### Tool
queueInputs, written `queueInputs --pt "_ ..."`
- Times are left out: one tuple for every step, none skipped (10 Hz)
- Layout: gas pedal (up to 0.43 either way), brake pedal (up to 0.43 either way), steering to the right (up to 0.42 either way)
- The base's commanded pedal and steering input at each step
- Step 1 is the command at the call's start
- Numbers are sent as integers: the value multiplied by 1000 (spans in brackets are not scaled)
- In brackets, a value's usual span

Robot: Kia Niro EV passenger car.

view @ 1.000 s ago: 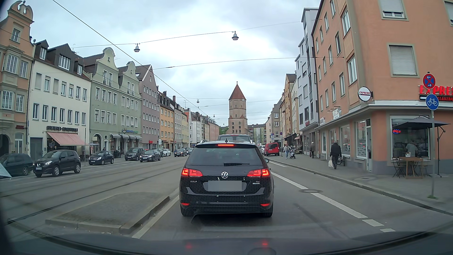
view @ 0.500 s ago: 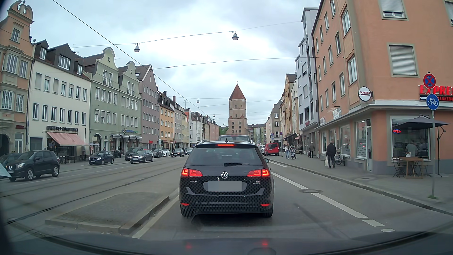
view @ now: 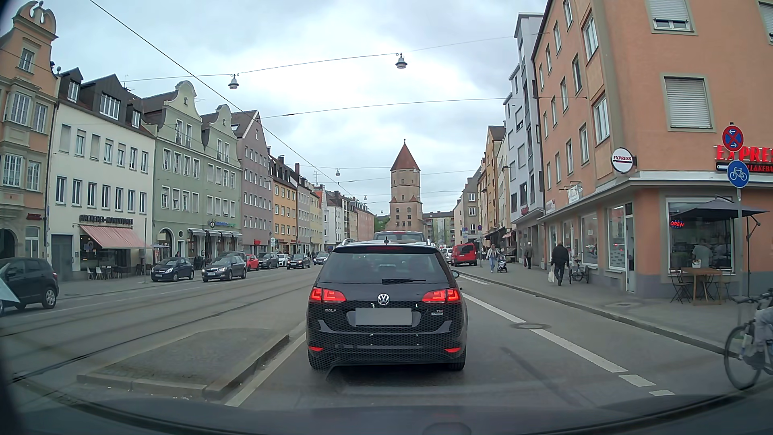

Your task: Follow the waypoints while adhering to traffic rules and regulations

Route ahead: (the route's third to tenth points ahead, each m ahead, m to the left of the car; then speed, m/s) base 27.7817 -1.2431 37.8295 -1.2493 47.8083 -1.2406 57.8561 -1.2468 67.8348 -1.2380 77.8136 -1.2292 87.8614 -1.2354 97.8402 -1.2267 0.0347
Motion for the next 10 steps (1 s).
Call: queueInputs --pt "0 134 -11" --pt "0 134 -11" --pt "0 134 -11" --pt "0 134 -11" --pt "0 134 -11" --pt "0 134 -11" --pt "0 134 -11" --pt "0 134 -11" --pt "0 134 -11" --pt "0 134 -11"
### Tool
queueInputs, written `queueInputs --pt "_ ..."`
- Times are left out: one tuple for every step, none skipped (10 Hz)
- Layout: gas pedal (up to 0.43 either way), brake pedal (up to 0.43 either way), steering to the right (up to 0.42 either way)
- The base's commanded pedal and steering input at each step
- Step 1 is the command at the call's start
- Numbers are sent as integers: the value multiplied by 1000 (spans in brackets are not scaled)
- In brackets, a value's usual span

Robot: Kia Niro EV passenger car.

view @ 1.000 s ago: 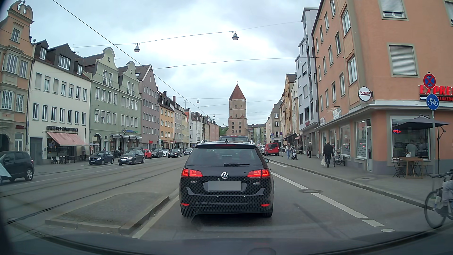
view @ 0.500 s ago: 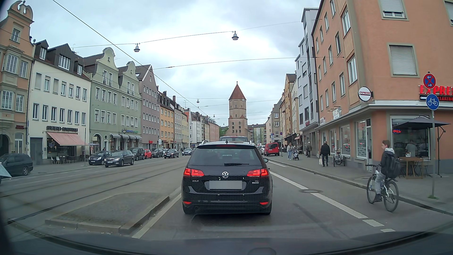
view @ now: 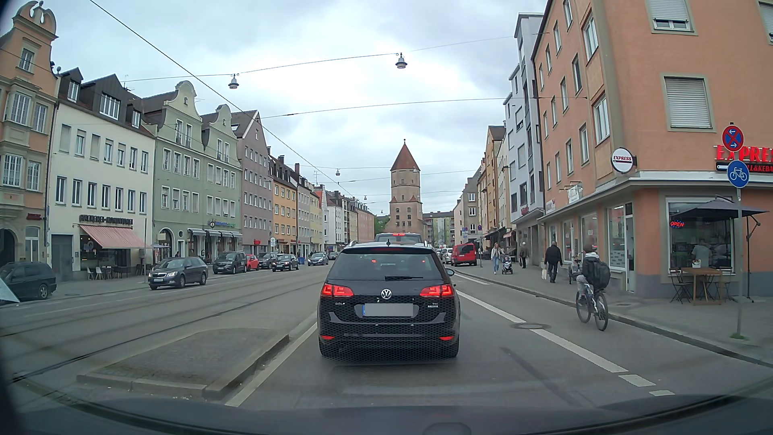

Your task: Follow the waypoints while adhering to traffic rules and regulations

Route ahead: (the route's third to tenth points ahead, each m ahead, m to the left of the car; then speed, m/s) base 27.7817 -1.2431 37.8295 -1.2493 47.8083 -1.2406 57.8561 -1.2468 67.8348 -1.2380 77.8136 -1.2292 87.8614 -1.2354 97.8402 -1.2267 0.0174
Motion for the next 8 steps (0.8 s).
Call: queueInputs --pt "0 128 -11" --pt "0 116 -11" --pt "0 49 -11" --pt "0 0 -11" --pt "0 0 -11" --pt "0 0 -11" --pt "0 0 -11" --pt "0 0 -11"
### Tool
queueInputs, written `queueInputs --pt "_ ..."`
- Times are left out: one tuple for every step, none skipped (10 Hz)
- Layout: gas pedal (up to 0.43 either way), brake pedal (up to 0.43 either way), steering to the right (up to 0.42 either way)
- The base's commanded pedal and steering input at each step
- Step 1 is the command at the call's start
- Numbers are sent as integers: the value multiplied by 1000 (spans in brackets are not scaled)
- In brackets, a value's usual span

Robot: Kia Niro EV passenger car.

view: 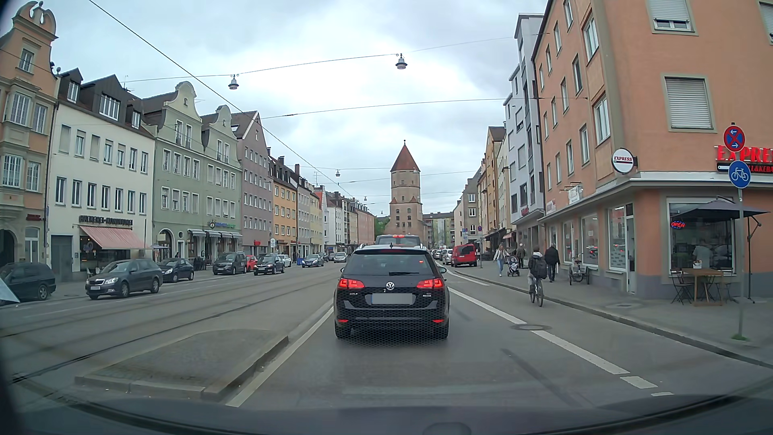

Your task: Follow the waypoints while adhering to traffic rules and regulations

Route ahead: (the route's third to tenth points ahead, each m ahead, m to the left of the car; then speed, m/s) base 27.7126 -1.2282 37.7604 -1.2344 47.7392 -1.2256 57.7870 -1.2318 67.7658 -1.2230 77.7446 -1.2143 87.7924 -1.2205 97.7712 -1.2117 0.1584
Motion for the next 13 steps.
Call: queueInputs --pt "0 0 -11" --pt "0 0 -11" --pt "0 0 -11" --pt "0 0 -11" --pt "0 0 -11" --pt "0 0 -10" --pt "0 0 -11" --pt "0 0 -11" --pt "0 0 -11" --pt "0 0 -11" --pt "20 0 -10" --pt "47 0 -11" --pt "59 0 -11"
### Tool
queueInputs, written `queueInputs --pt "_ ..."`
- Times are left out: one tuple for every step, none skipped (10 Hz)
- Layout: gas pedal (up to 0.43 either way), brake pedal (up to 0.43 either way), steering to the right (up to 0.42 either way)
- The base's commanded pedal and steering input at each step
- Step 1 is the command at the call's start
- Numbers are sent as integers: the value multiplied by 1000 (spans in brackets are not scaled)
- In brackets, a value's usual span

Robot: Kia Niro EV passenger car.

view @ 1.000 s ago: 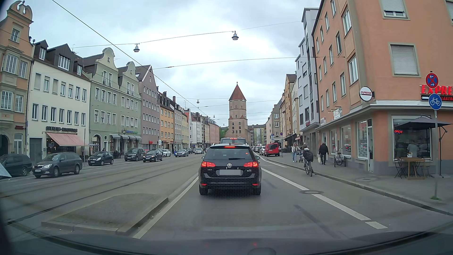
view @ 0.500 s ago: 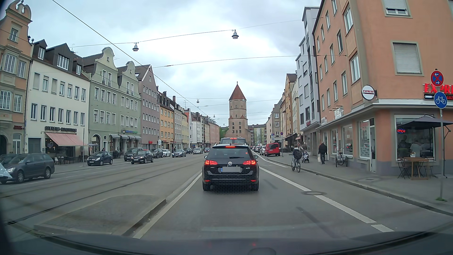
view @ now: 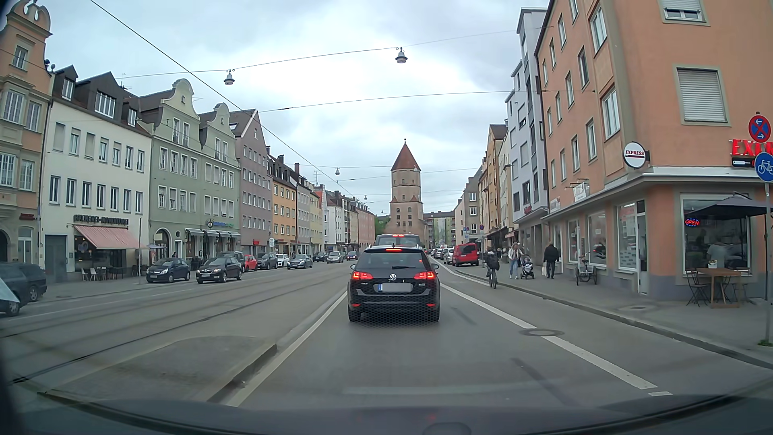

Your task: Follow the waypoints while adhering to traffic rules and regulations

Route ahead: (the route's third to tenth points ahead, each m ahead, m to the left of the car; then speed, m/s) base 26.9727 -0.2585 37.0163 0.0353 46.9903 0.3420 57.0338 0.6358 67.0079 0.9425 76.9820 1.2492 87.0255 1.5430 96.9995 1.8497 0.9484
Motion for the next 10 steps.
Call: queueInputs --pt "59 0 -10" --pt "59 0 -11" --pt "47 0 -10" --pt "20 0 -11" --pt "0 0 -11" --pt "0 0 -11" --pt "0 0 -11" --pt "0 0 -10" --pt "0 0 -10" --pt "0 0 -10"
